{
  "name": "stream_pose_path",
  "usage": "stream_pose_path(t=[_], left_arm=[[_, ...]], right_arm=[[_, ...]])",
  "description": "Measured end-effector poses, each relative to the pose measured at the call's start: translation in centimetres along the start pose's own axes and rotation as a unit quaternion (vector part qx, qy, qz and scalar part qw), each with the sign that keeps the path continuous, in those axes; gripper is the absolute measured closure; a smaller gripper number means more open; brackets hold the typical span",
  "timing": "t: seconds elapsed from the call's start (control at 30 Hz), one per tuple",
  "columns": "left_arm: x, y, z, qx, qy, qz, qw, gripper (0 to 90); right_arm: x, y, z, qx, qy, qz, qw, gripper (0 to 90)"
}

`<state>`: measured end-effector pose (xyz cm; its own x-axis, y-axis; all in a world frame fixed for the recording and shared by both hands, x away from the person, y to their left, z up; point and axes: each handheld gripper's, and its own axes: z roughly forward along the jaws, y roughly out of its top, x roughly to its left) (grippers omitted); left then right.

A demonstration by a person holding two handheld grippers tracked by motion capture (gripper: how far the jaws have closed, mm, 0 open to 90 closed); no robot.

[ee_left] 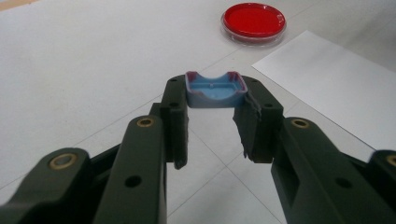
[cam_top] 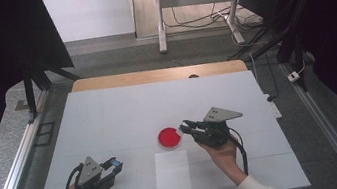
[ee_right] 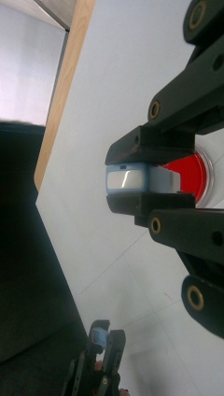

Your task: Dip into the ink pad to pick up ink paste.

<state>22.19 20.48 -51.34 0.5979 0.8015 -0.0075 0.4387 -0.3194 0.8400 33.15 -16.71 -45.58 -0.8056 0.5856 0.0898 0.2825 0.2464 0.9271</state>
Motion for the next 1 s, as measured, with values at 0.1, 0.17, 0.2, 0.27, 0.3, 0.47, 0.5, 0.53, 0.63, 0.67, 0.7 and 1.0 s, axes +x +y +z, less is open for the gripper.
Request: stream_pose_path(t=[0.1, 0.17, 0.2, 0.27, 0.3, 0.47, 0.5, 0.53, 0.63, 0.67, 0.7, 1.0], left_arm=[[0.0, 0.0, 0.1, 0.002, 0.001, 0.001, 1.0, 65.3], [0.0, 0.0, 0.0, 0.002, 0.001, 0.001, 1.0, 65.3], [0.0, 0.0, 0.0, 0.002, 0.002, 0.0, 1.0, 65.3], [-0.1, 0.0, 0.0, 0.003, 0.004, 0.0, 1.0, 65.3], [-0.1, 0.0, 0.0, 0.003, 0.003, 0.001, 1.0, 65.3], [-0.1, 0.0, 0.0, 0.004, 0.003, 0.002, 1.0, 65.3], [-0.1, 0.0, 0.1, 0.004, 0.003, 0.001, 1.0, 65.3], [0.0, 0.0, 0.0, 0.004, 0.004, 0.001, 1.0, 65.3], [0.0, -0.1, 0.0, 0.006, 0.006, -0.001, 1.0, 65.3], [0.0, -0.1, 0.1, 0.006, 0.005, -0.001, 1.0, 65.3], [0.0, -0.1, 0.1, 0.006, 0.003, -0.001, 1.0, 65.3], [-0.1, -0.1, 0.2, 0.011, 0.004, 0.0, 0.9999, 65.3]], right_arm=[[-0.1, 0.4, 0.5, 0.003, 0.0, -0.003, 1.0, 74.8], [-0.1, 0.5, 1.0, 0.005, 0.002, 0.002, 1.0, 74.9], [0.0, 0.6, 1.5, 0.01, 0.003, 0.002, 0.9999, 74.9], [0.2, 0.7, 2.1, 0.018, 0.004, -0.003, 0.9998, 74.9], [0.3, 0.7, 2.4, 0.02, 0.004, -0.006, 0.9998, 74.9], [0.4, 0.8, 3.5, 0.041, 0.007, -0.013, 0.999, 74.9], [0.4, 0.8, 3.6, 0.042, 0.006, -0.013, 0.999, 74.9], [0.4, 0.8, 3.8, 0.046, 0.005, -0.017, 0.9988, 74.9], [0.4, 0.8, 4.3, 0.055, 0.005, -0.022, 0.9982, 74.9], [0.4, 0.8, 4.4, 0.058, 0.005, -0.024, 0.998, 74.9], [0.4, 0.8, 4.6, 0.064, 0.004, -0.029, 0.9975, 74.9], [0.5, 0.3, 6.0, 0.096, 0.004, -0.05, 0.9941, 74.8]])
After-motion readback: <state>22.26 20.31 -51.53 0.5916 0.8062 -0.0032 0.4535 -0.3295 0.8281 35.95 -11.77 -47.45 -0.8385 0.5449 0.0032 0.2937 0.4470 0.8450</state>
